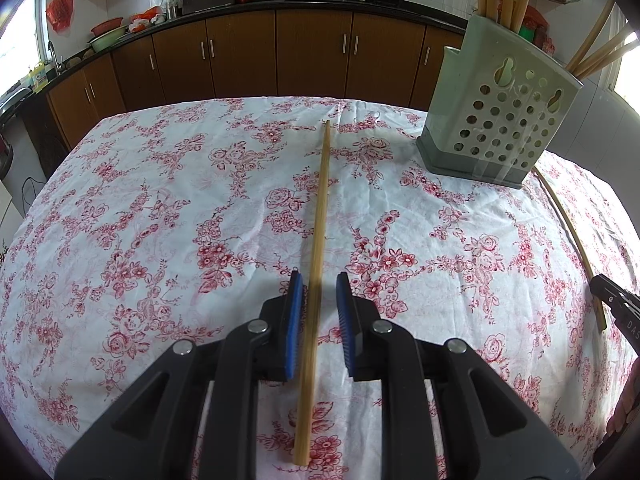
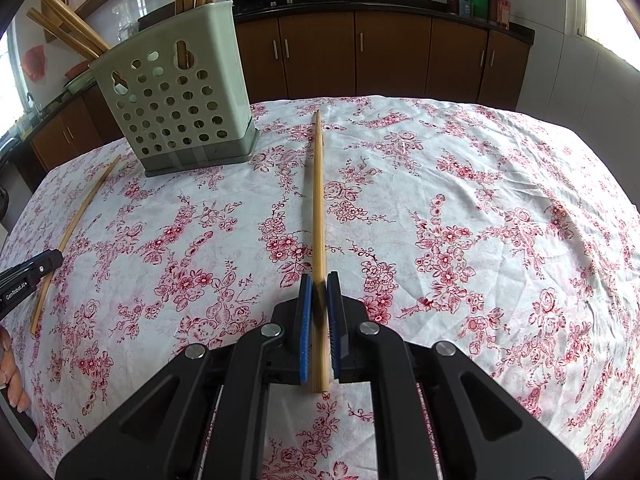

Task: Organize utensils
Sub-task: 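Hold both pinched chopsticks against the tablecloth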

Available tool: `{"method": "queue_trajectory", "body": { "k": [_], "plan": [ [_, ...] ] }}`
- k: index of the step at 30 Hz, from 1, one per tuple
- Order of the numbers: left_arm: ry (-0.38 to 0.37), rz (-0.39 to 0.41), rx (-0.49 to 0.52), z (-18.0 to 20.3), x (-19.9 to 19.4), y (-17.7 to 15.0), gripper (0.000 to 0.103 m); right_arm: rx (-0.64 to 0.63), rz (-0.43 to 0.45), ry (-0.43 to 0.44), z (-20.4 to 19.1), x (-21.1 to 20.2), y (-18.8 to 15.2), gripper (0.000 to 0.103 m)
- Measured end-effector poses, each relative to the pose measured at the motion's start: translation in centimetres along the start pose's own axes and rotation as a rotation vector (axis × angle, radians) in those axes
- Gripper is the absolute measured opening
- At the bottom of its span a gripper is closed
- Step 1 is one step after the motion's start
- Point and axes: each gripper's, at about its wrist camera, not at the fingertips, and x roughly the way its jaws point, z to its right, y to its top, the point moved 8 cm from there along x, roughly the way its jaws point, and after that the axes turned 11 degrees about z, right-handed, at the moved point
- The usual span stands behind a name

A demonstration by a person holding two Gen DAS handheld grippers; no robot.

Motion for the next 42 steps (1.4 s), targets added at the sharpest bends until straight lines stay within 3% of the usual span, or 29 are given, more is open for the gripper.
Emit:
{"method": "queue_trajectory", "body": {
  "k": [42],
  "plan": [
    [0.002, 0.000, -0.001, 0.17, 0.04, -0.01, 0.022, 0.001, 0.000, 0.000, 0.01, -0.02, 0.05, 0.009]
  ]
}}
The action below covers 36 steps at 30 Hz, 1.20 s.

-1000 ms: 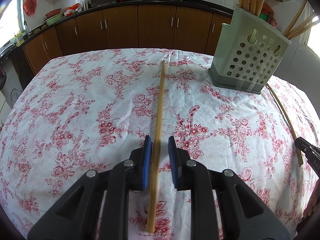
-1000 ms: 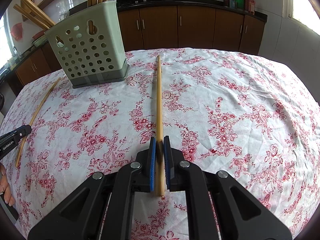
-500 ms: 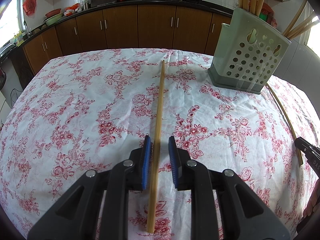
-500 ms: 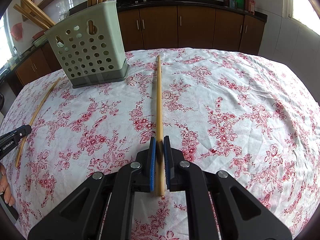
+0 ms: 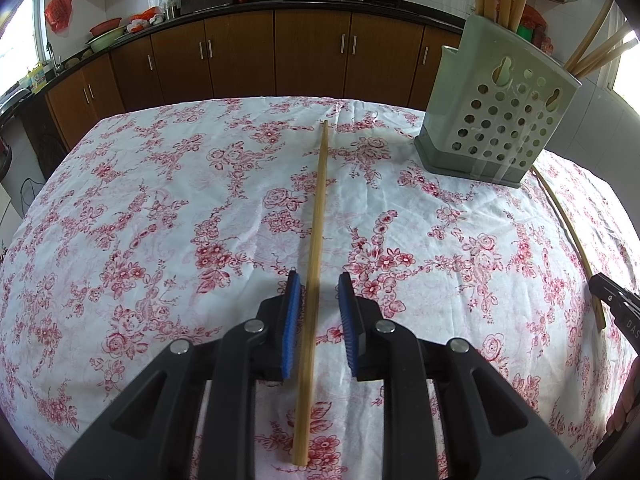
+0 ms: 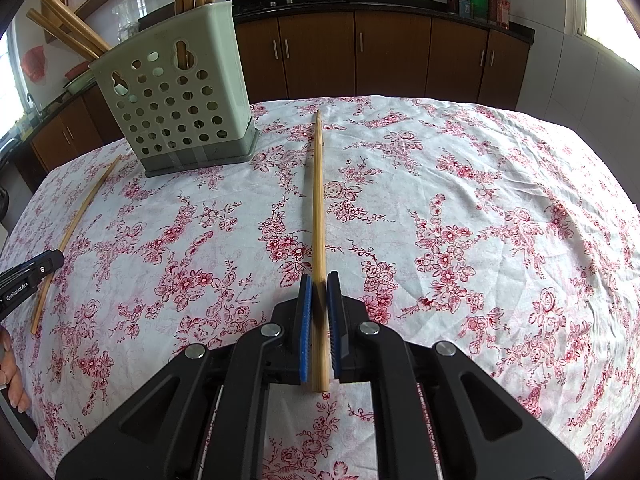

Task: Organize utensils
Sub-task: 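Hold both pinched chopsticks against the tablecloth, then lift both chopsticks upright and carry them above the green holder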

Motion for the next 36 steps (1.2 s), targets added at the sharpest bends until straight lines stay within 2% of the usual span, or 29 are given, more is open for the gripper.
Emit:
{"method": "queue_trajectory", "body": {
  "k": [7, 9, 11, 14, 17, 22, 26, 32, 36],
  "plan": [
    [-0.002, 0.000, -0.002, 0.1, -0.1, 0.0, 0.022, 0.001, 0.000, 0.001, 0.0, 0.0, 0.0, 0.009],
    [0.007, -0.004, 0.040, 0.3, -0.5, -0.4, 0.022, -0.009, 0.001, -0.002, -0.1, -0.3, -0.2, 0.009],
    [-0.002, -0.012, 0.040, 0.4, -1.1, -0.9, 0.022, -0.004, 0.000, 0.005, -0.1, -0.6, -0.4, 0.009],
    [-0.002, -0.009, 0.043, 0.4, -1.9, -1.6, 0.018, 0.022, 0.001, 0.021, 0.1, -0.8, -0.5, 0.008],
    [-0.008, -0.005, 0.060, 0.5, -2.3, -1.9, 0.009, 0.030, 0.004, 0.026, 0.1, -0.8, -0.6, 0.008],
    [-0.018, -0.007, 0.101, 0.6, -2.8, -1.8, 0.008, 0.013, 0.066, 0.018, 0.1, -2.6, 0.5, 0.008],
    [-0.039, 0.066, 0.097, 0.6, -5.2, 0.1, 0.008, -0.011, 0.174, 0.010, 0.1, -5.3, 3.3, 0.008],
    [-0.080, 0.257, 0.071, 1.4, -11.0, 6.3, 0.008, 0.001, 0.327, 0.017, 0.3, -9.0, 7.8, 0.008],
    [-0.106, 0.342, 0.041, 1.4, -13.6, 9.8, 0.008, 0.013, 0.398, 0.024, 0.3, -10.7, 10.0, 0.008]
  ]
}}
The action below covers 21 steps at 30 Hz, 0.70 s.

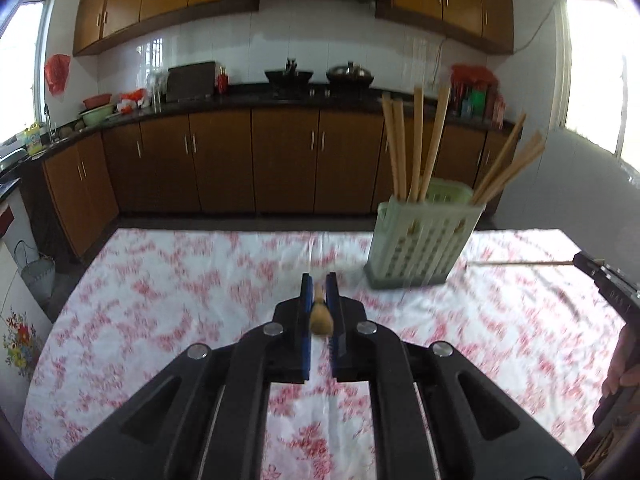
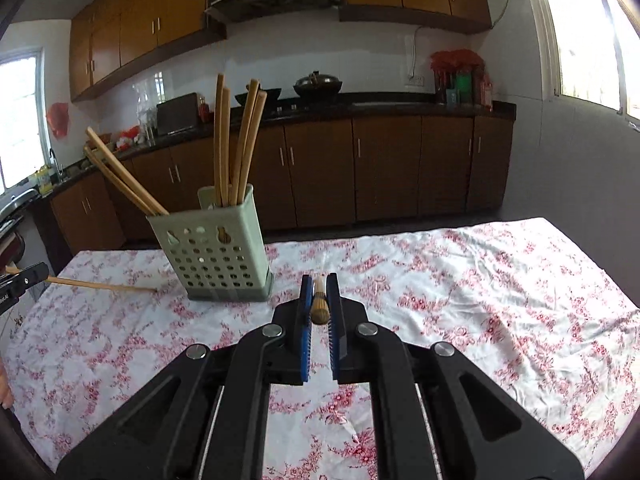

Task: Organize utensils
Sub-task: 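Lift both chopsticks upright and carry them above the green holder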

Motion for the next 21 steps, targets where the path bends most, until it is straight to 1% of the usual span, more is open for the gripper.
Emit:
{"method": "queue_trajectory", "body": {
  "k": [2, 7, 12, 17, 21],
  "plan": [
    [-0.007, 0.028, -0.003, 0.2, -0.4, 1.5, 0.008, 0.007, 0.020, 0.006, -0.1, -0.3, 0.8, 0.008],
    [-0.020, 0.078, 0.016, 0.9, -1.2, 3.7, 0.008, 0.015, 0.058, 0.038, -0.8, -0.6, 2.8, 0.008],
    [-0.057, 0.123, 0.023, 2.4, -2.0, 5.8, 0.008, 0.010, 0.101, 0.083, -2.1, -1.3, 5.0, 0.008],
    [-0.099, 0.176, 0.030, 4.5, -2.6, 8.3, 0.008, 0.005, 0.149, 0.148, -4.1, -2.2, 7.6, 0.008],
    [-0.139, 0.224, 0.003, 6.1, -2.6, 10.9, 0.008, 0.017, 0.216, 0.191, -5.6, -3.0, 10.3, 0.008]
  ]
}}
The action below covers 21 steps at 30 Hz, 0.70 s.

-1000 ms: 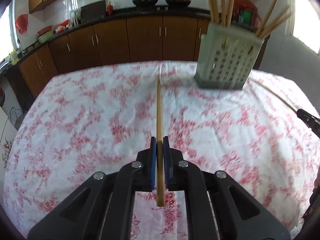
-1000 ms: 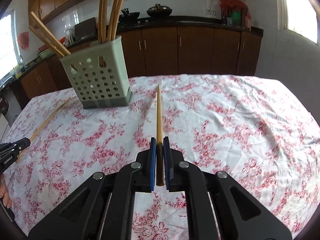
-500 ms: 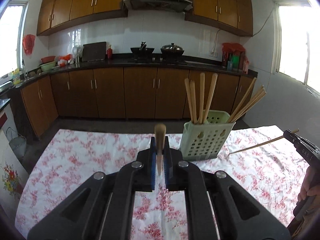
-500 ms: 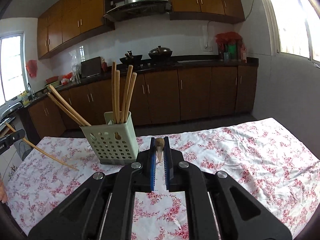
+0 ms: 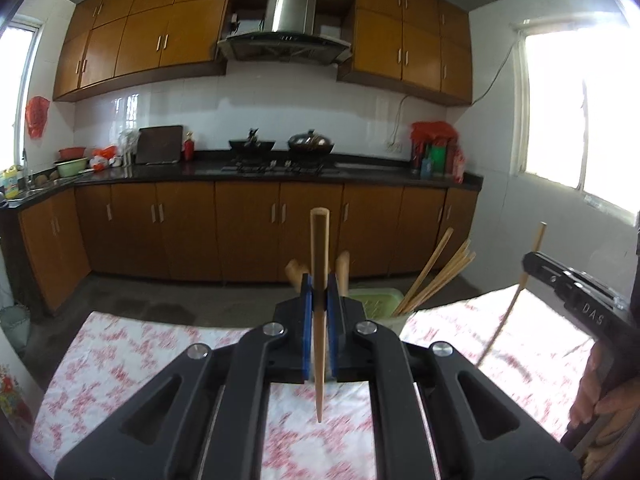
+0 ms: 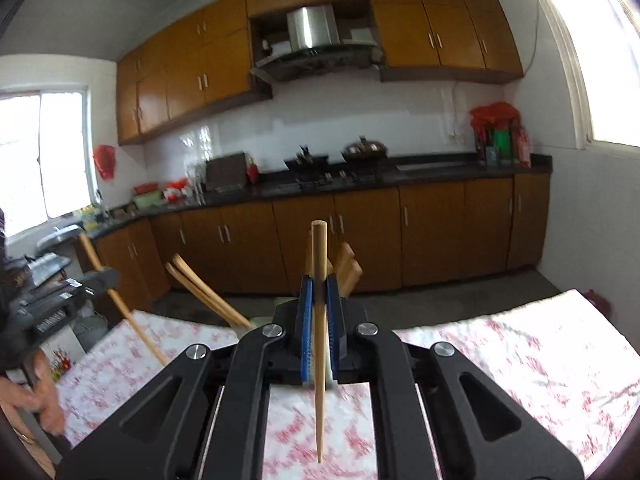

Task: Organize utensils
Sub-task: 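Lift both chopsticks upright and carry them above the green holder, then open both tools to drop the chopsticks into the green holder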

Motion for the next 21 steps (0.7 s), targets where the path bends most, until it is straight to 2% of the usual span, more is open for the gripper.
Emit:
{"method": "queue_trajectory", "body": {
  "k": [6, 11, 16, 21],
  "plan": [
    [-0.020, 0.116, -0.046, 1.6, 1.4, 5.4, 0.008, 0.018, 0.164, 0.036, -2.1, 1.3, 5.8, 0.008],
    [-0.001, 0.210, -0.058, 2.1, 3.6, 9.2, 0.008, 0.005, 0.253, 0.021, -2.6, 3.8, 7.6, 0.008],
    [0.015, 0.232, -0.057, 1.9, 6.9, 9.0, 0.008, -0.026, 0.299, -0.022, -2.0, 6.3, 6.0, 0.008],
    [0.018, 0.190, -0.058, 1.5, 10.0, 5.7, 0.008, -0.007, 0.220, -0.032, -0.7, 8.6, 2.4, 0.008]
  ]
}}
